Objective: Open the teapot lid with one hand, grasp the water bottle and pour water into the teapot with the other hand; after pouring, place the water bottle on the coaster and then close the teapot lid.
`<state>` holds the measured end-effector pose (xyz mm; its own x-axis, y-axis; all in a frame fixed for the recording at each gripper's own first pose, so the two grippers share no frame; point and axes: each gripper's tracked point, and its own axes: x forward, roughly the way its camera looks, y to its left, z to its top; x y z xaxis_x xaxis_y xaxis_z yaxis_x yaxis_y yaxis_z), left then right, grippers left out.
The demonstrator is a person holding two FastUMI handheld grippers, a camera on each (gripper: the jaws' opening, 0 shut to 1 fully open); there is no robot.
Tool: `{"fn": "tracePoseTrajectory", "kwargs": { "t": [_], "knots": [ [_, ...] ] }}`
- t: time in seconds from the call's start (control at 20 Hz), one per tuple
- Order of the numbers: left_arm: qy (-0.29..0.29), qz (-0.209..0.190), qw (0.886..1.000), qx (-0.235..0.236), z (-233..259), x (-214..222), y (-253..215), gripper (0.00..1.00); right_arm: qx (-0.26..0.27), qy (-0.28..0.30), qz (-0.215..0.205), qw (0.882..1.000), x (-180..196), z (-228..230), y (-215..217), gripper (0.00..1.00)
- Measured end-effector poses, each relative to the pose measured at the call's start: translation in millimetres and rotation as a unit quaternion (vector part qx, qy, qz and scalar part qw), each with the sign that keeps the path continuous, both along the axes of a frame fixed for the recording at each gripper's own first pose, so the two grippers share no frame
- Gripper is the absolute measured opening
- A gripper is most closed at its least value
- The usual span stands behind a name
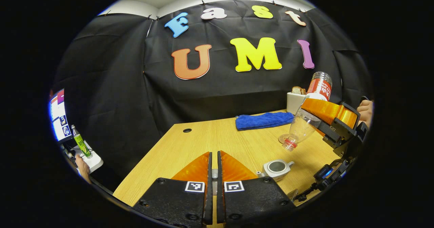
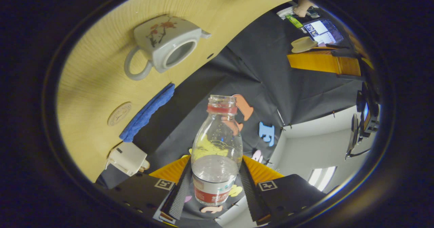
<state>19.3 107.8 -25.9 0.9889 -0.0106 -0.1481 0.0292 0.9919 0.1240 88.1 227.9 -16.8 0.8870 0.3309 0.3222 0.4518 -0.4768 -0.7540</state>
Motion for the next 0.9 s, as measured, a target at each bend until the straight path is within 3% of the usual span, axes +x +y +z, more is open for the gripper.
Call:
{"fn": "tracePoseTrajectory", "kwargs": {
  "t": [0.1,0.15,0.25,0.35,0.4,0.45,0.5,0.55,0.6,0.9],
  "knots": [
    [0.001,0.001,1.000,0.003,0,-1,1,0.07,0.017,0.006,0.007,1.000,-2,-1,2,0.74],
    [-0.001,0.004,1.000,0.003,1,-1,2,0.07,0.048,0.035,0.003,0.998,2,-10,-3,0.74],
    [-0.004,0.006,1.000,-0.016,4,-1,0,0.07,0.123,0.108,-0.009,0.986,9,-38,-16,0.77],
    [-0.007,0.012,1.000,-0.026,6,-1,0,0.07,0.183,0.143,-0.014,0.973,10,-51,-22,0.77],
    [-0.008,0.016,0.999,-0.031,6,-1,1,0.07,0.270,0.212,-0.020,0.939,13,-78,-28,0.77],
    [-0.011,0.022,0.999,-0.037,8,-1,2,0.07,0.319,0.251,-0.020,0.914,11,-88,-29,0.74],
    [-0.010,0.019,0.999,-0.042,7,0,0,0.07,0.353,0.265,-0.014,0.897,6,-88,-29,0.77],
    [-0.005,0.012,0.999,-0.046,3,0,-2,0.07,0.382,0.273,-0.009,0.883,-1,-85,-29,0.74],
    [0.000,0.011,0.999,-0.045,1,0,0,0.07,0.424,0.283,0.000,0.861,-1,-81,-34,0.77],
    [0.000,0.035,0.999,-0.036,1,5,2,0.07,0.574,0.310,0.004,0.758,31,-62,-73,0.77]
  ]
}}
